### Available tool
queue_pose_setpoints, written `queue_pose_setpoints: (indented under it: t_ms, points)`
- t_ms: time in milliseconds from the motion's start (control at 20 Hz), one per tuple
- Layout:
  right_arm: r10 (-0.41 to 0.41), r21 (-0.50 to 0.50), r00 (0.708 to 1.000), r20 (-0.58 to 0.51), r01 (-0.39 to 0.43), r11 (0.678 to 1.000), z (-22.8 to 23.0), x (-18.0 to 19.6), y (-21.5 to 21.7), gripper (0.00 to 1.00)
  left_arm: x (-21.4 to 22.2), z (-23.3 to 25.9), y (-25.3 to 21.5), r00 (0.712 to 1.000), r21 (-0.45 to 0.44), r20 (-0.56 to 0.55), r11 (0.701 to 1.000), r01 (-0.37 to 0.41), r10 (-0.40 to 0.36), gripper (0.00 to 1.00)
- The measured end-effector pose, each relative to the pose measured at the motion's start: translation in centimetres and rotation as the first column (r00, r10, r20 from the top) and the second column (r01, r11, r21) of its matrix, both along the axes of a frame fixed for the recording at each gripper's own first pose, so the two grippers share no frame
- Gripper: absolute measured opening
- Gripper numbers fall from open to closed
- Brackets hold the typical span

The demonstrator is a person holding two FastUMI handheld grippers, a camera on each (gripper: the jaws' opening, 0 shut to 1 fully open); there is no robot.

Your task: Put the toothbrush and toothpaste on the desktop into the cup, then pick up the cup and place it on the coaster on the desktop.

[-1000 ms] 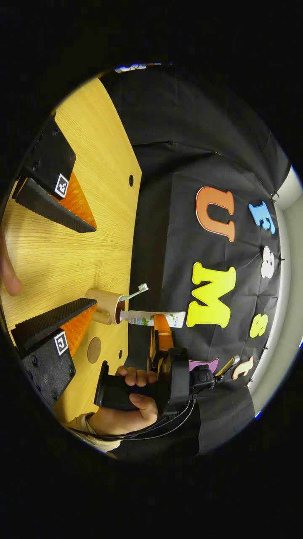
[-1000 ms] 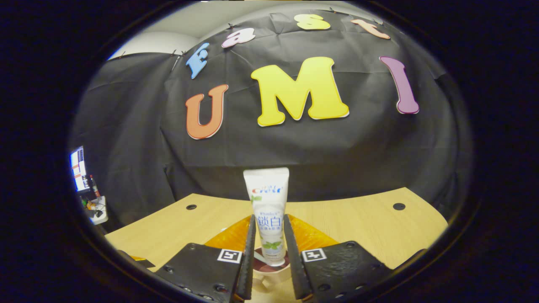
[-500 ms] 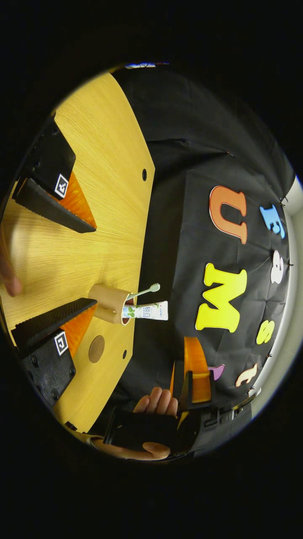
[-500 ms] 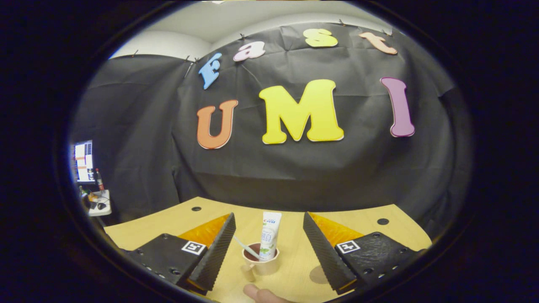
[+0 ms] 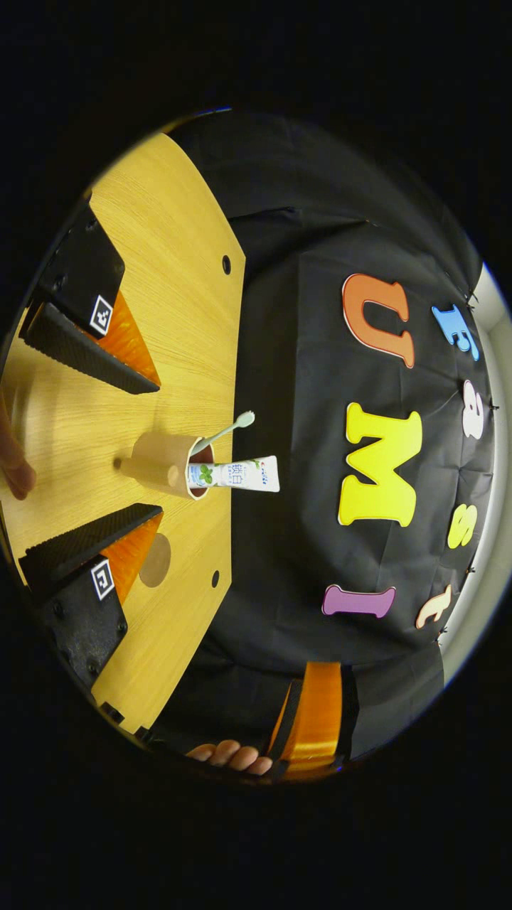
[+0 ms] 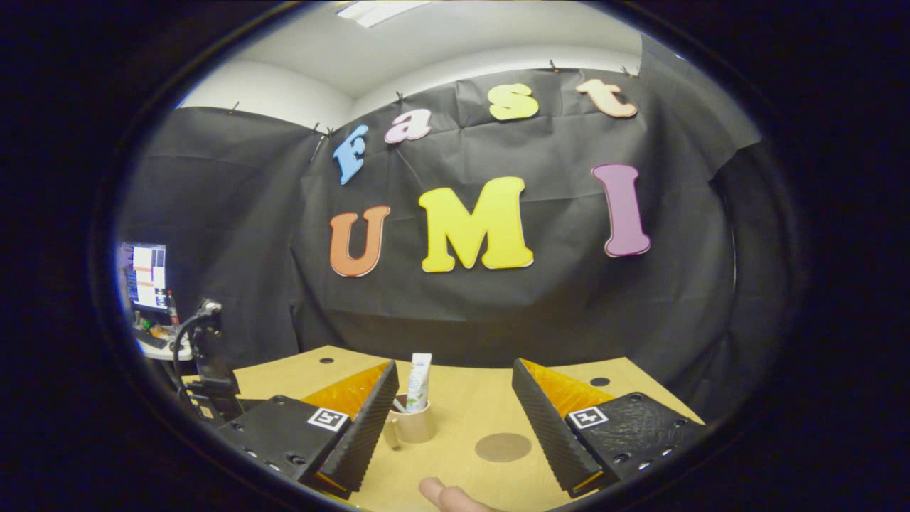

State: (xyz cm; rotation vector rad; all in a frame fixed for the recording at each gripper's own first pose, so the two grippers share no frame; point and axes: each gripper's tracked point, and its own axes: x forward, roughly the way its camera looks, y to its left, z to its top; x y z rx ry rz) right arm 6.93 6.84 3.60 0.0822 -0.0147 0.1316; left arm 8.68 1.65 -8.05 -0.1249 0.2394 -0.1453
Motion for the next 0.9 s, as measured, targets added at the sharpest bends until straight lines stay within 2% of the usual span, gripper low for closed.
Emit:
queue_pose_setpoints:
  t_ms: [200,300,450,600,700,850,900]
  points:
    - [-0.03,-0.005,1.0,0.002,0.03,1.0,-1.1,-2.2,-2.7,0.96,2.0,2.0,-0.7,0.997,-0.032,-0.072,0.999,-0.039,0.037,0.98]
    - [-0.02,0.01,1.0,-0.003,0.02,1.0,-1.6,-3.0,-3.4,0.96,2.9,3.0,-1.4,0.991,-0.022,-0.134,0.999,-0.031,0.028,0.98]
    - [0.0,0.032,1.0,-0.008,0.0,0.999,-2.4,-3.8,-4.4,0.98,4.6,2.6,-2.1,0.957,0.013,-0.291,1.0,0.01,-0.005,0.96]
    - [0.005,0.047,1.0,-0.014,-0.005,0.999,-3.3,-4.2,-5.8,0.96,5.7,0.3,-2.5,0.872,0.072,-0.489,0.996,0.053,-0.011,0.96]
    - [0.004,0.058,1.0,-0.019,-0.003,0.998,-3.7,-4.4,-6.9,0.96,6.1,-1.2,-2.8,0.795,0.08,-0.606,0.994,0.068,-0.005,0.95]
    - [-0.015,0.094,1.0,-0.02,0.017,0.995,-4.1,-4.1,-8.8,0.96,7.1,-3.3,-3.7,0.688,0.084,-0.725,0.99,0.116,-0.019,0.94]
    - [-0.019,0.112,1.0,-0.024,0.021,0.993,-4.2,-3.9,-9.2,0.96,7.7,-4.0,-3.6,0.664,0.097,-0.747,0.989,0.11,-0.001,0.93]
